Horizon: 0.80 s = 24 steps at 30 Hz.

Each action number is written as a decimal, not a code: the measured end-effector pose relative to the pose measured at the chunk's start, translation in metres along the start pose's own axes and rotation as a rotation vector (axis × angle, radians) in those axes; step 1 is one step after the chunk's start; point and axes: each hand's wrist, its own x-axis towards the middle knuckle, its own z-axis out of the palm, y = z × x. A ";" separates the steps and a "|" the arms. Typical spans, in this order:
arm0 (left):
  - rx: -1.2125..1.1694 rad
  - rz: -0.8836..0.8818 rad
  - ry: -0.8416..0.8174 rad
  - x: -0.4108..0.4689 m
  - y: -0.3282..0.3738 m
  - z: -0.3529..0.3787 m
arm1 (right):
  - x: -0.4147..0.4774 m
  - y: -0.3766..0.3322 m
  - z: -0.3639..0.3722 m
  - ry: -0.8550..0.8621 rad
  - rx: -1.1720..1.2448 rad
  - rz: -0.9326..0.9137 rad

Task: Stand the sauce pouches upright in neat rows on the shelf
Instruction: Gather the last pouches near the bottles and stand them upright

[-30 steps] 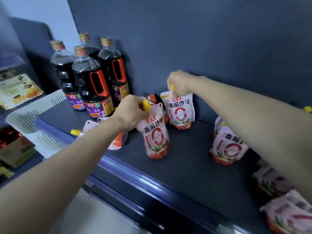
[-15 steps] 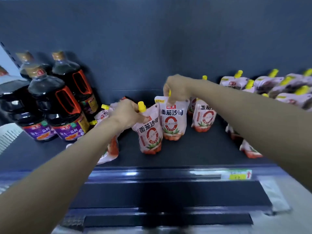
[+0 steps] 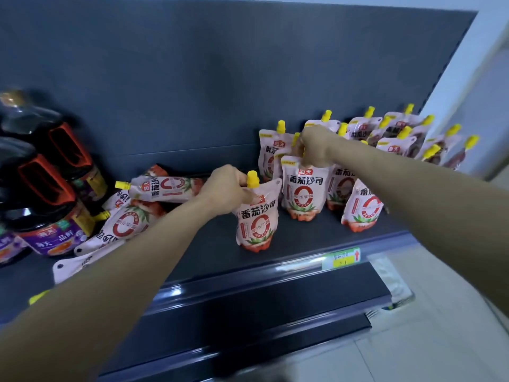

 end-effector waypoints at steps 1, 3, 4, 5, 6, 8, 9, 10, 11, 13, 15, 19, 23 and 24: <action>-0.010 0.010 -0.016 0.002 0.003 0.003 | 0.000 0.005 0.000 0.000 0.007 0.009; -0.029 0.027 -0.042 0.007 0.011 0.009 | -0.001 0.014 0.000 -0.009 0.030 0.017; -0.036 0.029 -0.052 0.010 0.016 0.012 | -0.002 0.016 -0.001 -0.017 0.049 0.014; -0.043 0.028 -0.064 0.012 0.020 0.015 | -0.004 0.019 -0.002 -0.026 0.071 0.009; -0.045 0.035 -0.076 0.015 0.024 0.018 | -0.005 0.021 -0.003 -0.031 0.095 0.000; -0.044 0.051 -0.097 0.020 0.033 0.025 | -0.009 0.025 -0.007 -0.043 0.124 -0.023; -0.040 0.058 -0.103 0.023 0.038 0.028 | -0.011 0.027 -0.009 -0.053 0.122 -0.030; -0.036 0.065 -0.109 0.025 0.042 0.032 | -0.014 0.030 -0.011 -0.062 0.107 -0.032; -0.035 0.070 -0.114 0.027 0.046 0.036 | -0.016 0.032 -0.012 -0.066 0.084 -0.032; -0.051 0.095 -0.131 0.031 0.053 0.044 | -0.021 0.037 -0.017 -0.052 0.053 -0.027; -0.077 0.128 -0.137 0.034 0.058 0.052 | -0.025 0.042 -0.020 -0.041 0.032 -0.024; -0.083 0.147 -0.117 0.036 0.060 0.060 | -0.033 0.048 -0.029 0.013 0.054 0.027; -0.115 0.165 -0.116 0.035 0.059 0.061 | -0.035 0.047 -0.034 0.080 0.028 0.030; -0.120 0.176 -0.120 0.034 0.059 0.061 | -0.035 0.045 -0.035 0.096 0.023 0.015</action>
